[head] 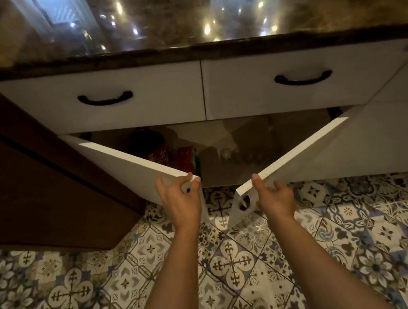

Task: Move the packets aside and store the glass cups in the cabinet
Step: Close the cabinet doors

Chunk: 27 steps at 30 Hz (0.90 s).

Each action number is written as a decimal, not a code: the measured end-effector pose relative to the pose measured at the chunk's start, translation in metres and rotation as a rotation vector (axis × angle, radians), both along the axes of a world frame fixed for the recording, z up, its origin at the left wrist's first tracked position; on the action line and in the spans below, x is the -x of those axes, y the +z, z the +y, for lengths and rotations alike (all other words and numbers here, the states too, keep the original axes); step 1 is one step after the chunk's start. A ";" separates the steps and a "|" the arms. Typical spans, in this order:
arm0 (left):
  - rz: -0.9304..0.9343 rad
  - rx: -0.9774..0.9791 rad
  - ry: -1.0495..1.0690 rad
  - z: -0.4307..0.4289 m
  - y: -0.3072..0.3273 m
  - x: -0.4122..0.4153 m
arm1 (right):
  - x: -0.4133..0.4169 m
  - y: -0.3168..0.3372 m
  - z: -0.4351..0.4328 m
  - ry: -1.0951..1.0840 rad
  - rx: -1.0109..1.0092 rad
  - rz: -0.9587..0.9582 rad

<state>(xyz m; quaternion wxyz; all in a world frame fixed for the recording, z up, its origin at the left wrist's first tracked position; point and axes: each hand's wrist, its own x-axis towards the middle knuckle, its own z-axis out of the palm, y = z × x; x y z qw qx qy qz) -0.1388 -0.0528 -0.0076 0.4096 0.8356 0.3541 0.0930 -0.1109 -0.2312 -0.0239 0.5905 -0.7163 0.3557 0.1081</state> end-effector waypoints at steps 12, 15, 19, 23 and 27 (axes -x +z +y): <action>0.094 1.018 0.340 0.008 0.003 -0.092 | -0.093 0.004 0.053 0.001 -0.439 0.052; 0.088 1.115 0.373 0.001 0.006 -0.117 | -0.115 0.004 0.067 -0.078 -0.550 0.010; 0.014 1.191 0.451 -0.008 0.005 -0.140 | -0.132 0.001 0.078 -0.212 -0.758 0.051; -0.033 1.364 0.557 -0.004 0.004 -0.153 | -0.145 0.007 0.077 -0.402 -0.959 0.150; -0.230 1.569 0.690 -0.004 0.015 -0.168 | -0.158 0.020 0.079 -0.529 -1.130 0.141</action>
